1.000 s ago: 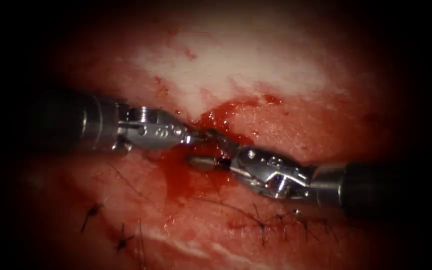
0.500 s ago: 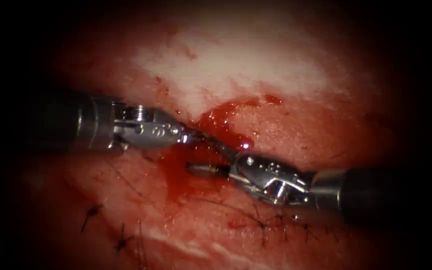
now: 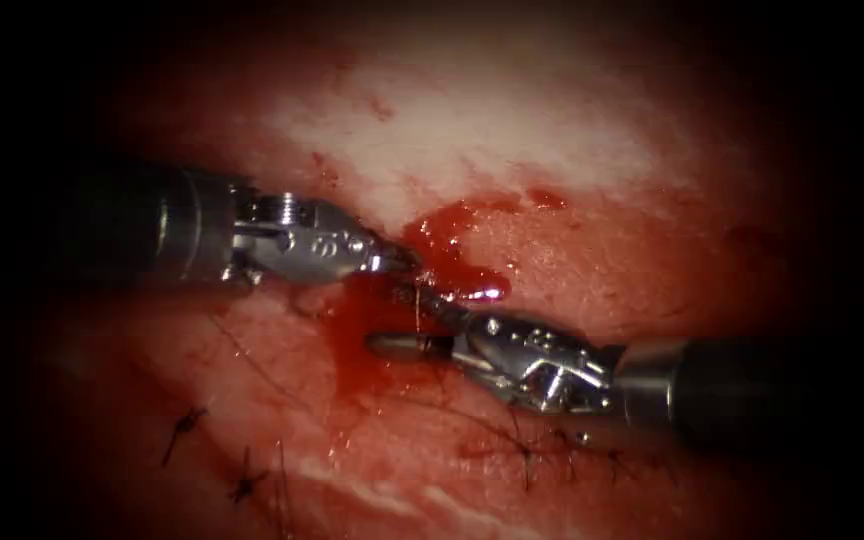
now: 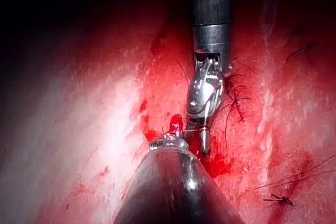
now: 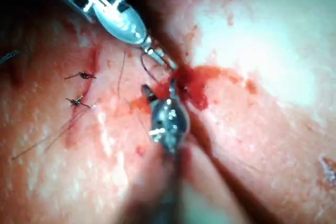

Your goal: Wound Closure

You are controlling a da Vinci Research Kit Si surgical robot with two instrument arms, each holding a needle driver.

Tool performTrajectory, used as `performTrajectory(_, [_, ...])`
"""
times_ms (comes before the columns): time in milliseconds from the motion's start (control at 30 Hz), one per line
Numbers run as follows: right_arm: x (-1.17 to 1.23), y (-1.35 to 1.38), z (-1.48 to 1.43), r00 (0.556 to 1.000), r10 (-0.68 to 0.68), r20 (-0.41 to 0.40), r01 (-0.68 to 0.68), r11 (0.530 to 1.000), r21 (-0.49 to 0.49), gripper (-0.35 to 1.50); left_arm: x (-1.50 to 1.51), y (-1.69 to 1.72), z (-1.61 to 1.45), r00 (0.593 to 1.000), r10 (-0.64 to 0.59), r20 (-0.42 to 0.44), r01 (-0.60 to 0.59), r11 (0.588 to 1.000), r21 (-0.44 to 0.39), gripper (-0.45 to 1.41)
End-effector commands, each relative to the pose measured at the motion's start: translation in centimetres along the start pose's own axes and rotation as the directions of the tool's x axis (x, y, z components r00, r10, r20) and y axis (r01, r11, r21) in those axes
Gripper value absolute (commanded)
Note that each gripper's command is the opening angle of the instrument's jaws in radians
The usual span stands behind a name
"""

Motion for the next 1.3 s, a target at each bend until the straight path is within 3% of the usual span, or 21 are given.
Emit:
performTrajectory(33, [-0.06,-0.04,0.06,1.0,0.0,0.001,0.0,1.0,0.003,0.42,-0.01,0.01,0.1,1.0,0.008,0.002,-0.008,1.0,-0.002,-0.45])
performTrajectory(300, [-0.05,-0.04,0.06,1.0,0.0,-0.004,0.0,1.0,0.006,0.39,-0.12,-0.06,0.24,0.999,0.029,0.044,-0.029,0.999,-0.018,-0.45])
performTrajectory(600, [-0.03,0.0,0.06,0.992,0.034,-0.121,-0.029,0.999,0.04,0.39,-0.27,0.01,0.47,0.998,0.052,0.033,-0.05,0.998,-0.049,-0.45])
performTrajectory(867, [-0.03,0.03,0.04,0.97,0.089,-0.225,-0.078,0.995,0.056,0.39,-0.31,0.06,0.46,0.999,0.046,0.024,-0.044,0.997,-0.061,-0.45])
performTrajectory(1300, [-0.08,0.11,-0.13,0.954,0.104,-0.282,-0.109,0.994,-0.004,0.39,-0.29,0.33,0.37,1.0,0.025,0.019,-0.023,0.997,-0.078,-0.45])
